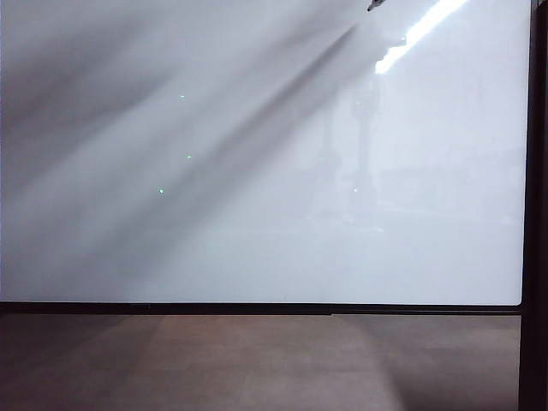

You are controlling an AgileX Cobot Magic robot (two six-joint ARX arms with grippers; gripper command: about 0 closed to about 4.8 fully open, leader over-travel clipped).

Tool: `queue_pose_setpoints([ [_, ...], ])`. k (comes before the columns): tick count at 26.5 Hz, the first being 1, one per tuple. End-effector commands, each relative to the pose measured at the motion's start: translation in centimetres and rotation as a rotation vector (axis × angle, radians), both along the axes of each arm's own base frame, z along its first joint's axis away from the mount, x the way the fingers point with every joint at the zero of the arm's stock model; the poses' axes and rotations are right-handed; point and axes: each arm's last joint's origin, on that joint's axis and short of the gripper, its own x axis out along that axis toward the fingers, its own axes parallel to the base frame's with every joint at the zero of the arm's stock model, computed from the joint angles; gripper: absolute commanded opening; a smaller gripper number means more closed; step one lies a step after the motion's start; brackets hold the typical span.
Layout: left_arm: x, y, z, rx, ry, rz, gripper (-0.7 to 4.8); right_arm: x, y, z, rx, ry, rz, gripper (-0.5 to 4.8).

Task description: Reach to the right to find the marker pen, pick it up, and write the number 4 on the whiteboard.

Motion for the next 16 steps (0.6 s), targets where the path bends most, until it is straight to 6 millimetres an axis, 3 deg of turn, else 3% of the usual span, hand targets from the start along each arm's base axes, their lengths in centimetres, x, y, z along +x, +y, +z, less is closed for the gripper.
queue_pose_setpoints([
  [1, -0.02, 0.13, 0.85, -0.040, -0.055, -0.009, -0.05, 0.00, 0.04, 0.36, -0.009, -0.030, -0.001, -0.02],
  [16, -0.11, 0.00, 0.83, -0.040, -0.052, -0.049, -0.05, 0.35, 0.06, 0.30, -0.060, -0.060, -0.025, -0.02],
])
